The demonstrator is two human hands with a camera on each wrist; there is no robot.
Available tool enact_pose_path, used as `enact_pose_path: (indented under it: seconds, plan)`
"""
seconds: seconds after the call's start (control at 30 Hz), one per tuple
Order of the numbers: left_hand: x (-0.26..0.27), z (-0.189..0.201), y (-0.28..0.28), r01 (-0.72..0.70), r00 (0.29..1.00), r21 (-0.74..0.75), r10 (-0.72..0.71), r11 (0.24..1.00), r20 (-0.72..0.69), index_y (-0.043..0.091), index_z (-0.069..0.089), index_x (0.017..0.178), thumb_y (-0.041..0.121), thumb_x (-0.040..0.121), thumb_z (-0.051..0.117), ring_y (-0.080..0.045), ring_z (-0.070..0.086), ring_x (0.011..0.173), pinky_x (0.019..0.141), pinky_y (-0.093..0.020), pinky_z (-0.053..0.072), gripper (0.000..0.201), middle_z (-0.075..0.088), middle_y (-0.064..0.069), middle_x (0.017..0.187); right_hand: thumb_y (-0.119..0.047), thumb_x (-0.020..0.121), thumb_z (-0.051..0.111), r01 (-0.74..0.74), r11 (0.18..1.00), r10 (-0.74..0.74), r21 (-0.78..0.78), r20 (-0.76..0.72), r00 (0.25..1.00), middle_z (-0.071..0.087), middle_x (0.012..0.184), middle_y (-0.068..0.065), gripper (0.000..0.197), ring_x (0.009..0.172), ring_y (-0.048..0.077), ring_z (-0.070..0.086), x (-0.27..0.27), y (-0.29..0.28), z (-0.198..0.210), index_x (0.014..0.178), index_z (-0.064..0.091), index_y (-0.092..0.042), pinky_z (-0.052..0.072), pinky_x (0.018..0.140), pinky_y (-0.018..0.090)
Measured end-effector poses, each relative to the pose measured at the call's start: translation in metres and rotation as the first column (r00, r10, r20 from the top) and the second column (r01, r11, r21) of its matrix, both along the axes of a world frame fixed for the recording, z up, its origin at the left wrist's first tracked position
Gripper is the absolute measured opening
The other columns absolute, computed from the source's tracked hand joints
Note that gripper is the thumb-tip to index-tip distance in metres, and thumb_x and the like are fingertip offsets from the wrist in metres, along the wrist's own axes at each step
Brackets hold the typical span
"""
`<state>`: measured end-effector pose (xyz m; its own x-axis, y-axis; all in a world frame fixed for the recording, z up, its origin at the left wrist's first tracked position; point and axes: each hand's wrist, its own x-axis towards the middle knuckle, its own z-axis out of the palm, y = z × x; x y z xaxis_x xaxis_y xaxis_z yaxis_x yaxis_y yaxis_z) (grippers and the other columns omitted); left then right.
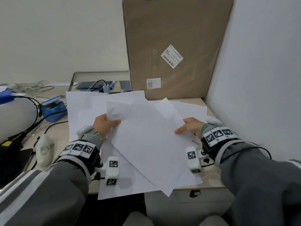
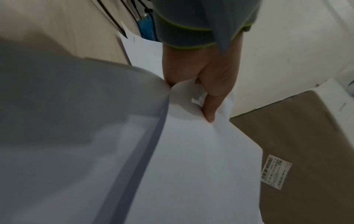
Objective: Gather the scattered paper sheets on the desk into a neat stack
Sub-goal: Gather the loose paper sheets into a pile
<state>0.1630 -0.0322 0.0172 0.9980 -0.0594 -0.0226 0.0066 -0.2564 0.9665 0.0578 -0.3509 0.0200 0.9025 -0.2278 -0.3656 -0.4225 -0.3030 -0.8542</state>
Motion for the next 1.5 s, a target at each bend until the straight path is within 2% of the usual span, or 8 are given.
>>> enact_pose_path:
  seconds: [0.2, 0.4, 0.57, 0.77, 1.0, 1.17, 1.3, 1.5]
  plan:
    - [0.008, 0.039, -0.002, 0.019, 0.995, -0.153, -0.004, 0.988, 0.097, 0.014, 0.068, 0.089, 0.012, 0.077, 0.076, -0.027, 0.066, 0.083, 0.083, -0.042, 0.055, 0.015, 0.071, -0.01, 0.095, 0.004, 0.077, 0.072, 0.085, 0.996, -0.089, 0.027, 0.24, 0.967, 0.069, 0.09, 0.014, 0.015, 0.072, 0.026, 0.066, 0.005, -0.001, 0.026, 0.089, 0.066, -0.003, 0.057, 0.072, 0.035]
    - [0.014, 0.089, 0.007, 0.24, 0.96, -0.376, -0.162, 0.895, 0.227, 0.013, 0.068, 0.104, 0.01, 0.076, 0.072, -0.023, 0.07, 0.094, 0.083, -0.035, 0.057, 0.028, 0.074, -0.003, 0.106, 0.001, 0.079, 0.071, 0.193, 0.95, -0.301, 0.244, 0.562, 0.77, 0.071, 0.078, 0.0, 0.016, 0.064, 0.013, 0.067, 0.014, 0.004, 0.076, 0.085, 0.067, -0.013, 0.058, 0.072, 0.034]
    - [0.003, 0.046, 0.005, 0.228, 0.974, -0.318, -0.213, 0.92, 0.082, 0.014, 0.066, 0.105, 0.002, 0.077, 0.072, -0.023, 0.069, 0.096, 0.086, -0.039, 0.057, 0.03, 0.074, 0.0, 0.101, -0.006, 0.086, 0.066, 0.13, 0.947, -0.264, 0.294, 0.479, 0.837, 0.068, 0.104, 0.015, 0.022, 0.09, 0.03, 0.065, 0.006, 0.014, 0.05, 0.108, 0.064, -0.004, 0.053, 0.092, 0.046]
    - [0.007, 0.006, 0.002, 0.112, 0.992, -0.162, -0.119, 0.98, -0.032, 0.003, 0.066, 0.113, 0.028, 0.05, 0.083, -0.035, 0.066, 0.103, 0.094, -0.052, 0.051, 0.069, 0.069, -0.017, 0.113, -0.023, 0.087, 0.067, 0.143, 0.958, -0.238, 0.248, 0.416, 0.877, 0.068, 0.118, 0.01, 0.022, 0.11, 0.029, 0.064, 0.006, 0.011, 0.031, 0.108, 0.064, -0.017, 0.048, 0.1, 0.043]
    - [0.008, 0.024, -0.006, 0.128, 0.989, -0.215, -0.14, 0.968, -0.039, 0.006, 0.066, 0.108, 0.017, 0.068, 0.08, -0.032, 0.066, 0.101, 0.094, -0.045, 0.051, 0.044, 0.069, -0.014, 0.112, -0.046, 0.071, 0.077, 0.157, 0.937, -0.298, 0.311, 0.486, 0.822, 0.07, 0.115, 0.008, 0.062, 0.107, 0.025, 0.066, 0.011, 0.006, 0.044, 0.119, 0.064, -0.008, 0.052, 0.096, 0.041]
    - [0.008, 0.011, -0.006, 0.112, 0.989, -0.175, -0.126, 0.978, -0.074, 0.003, 0.063, 0.11, 0.009, 0.084, 0.069, -0.036, 0.064, 0.104, 0.097, -0.051, 0.049, 0.027, 0.065, -0.02, 0.117, -0.025, 0.094, 0.058, 0.363, 0.926, -0.36, 0.109, 0.549, 0.755, 0.066, 0.08, 0.002, 0.022, 0.07, 0.015, 0.057, 0.015, 0.0, 0.033, 0.079, 0.066, -0.011, 0.048, 0.066, 0.023]
    - [0.003, 0.015, -0.012, 0.153, 0.984, -0.152, -0.165, 0.977, -0.07, 0.004, 0.066, 0.112, 0.02, 0.074, 0.077, -0.035, 0.067, 0.1, 0.092, -0.05, 0.052, 0.043, 0.069, -0.017, 0.111, -0.029, 0.094, 0.055, 0.398, 0.91, -0.391, 0.115, 0.559, 0.732, 0.058, 0.081, 0.007, 0.037, 0.074, 0.016, 0.049, 0.02, 0.002, 0.031, 0.095, 0.064, 0.007, 0.041, 0.068, 0.028]
    - [-0.006, 0.021, -0.017, 0.203, 0.973, -0.118, -0.214, 0.972, -0.085, 0.009, 0.068, 0.11, 0.029, 0.055, 0.08, -0.031, 0.069, 0.094, 0.087, -0.044, 0.055, 0.06, 0.072, -0.012, 0.104, -0.035, 0.096, 0.052, 0.471, 0.86, -0.497, 0.195, 0.529, 0.688, 0.033, 0.061, 0.0, 0.04, 0.054, 0.014, 0.03, 0.02, 0.007, 0.029, 0.063, 0.036, -0.019, 0.031, 0.044, 0.018]
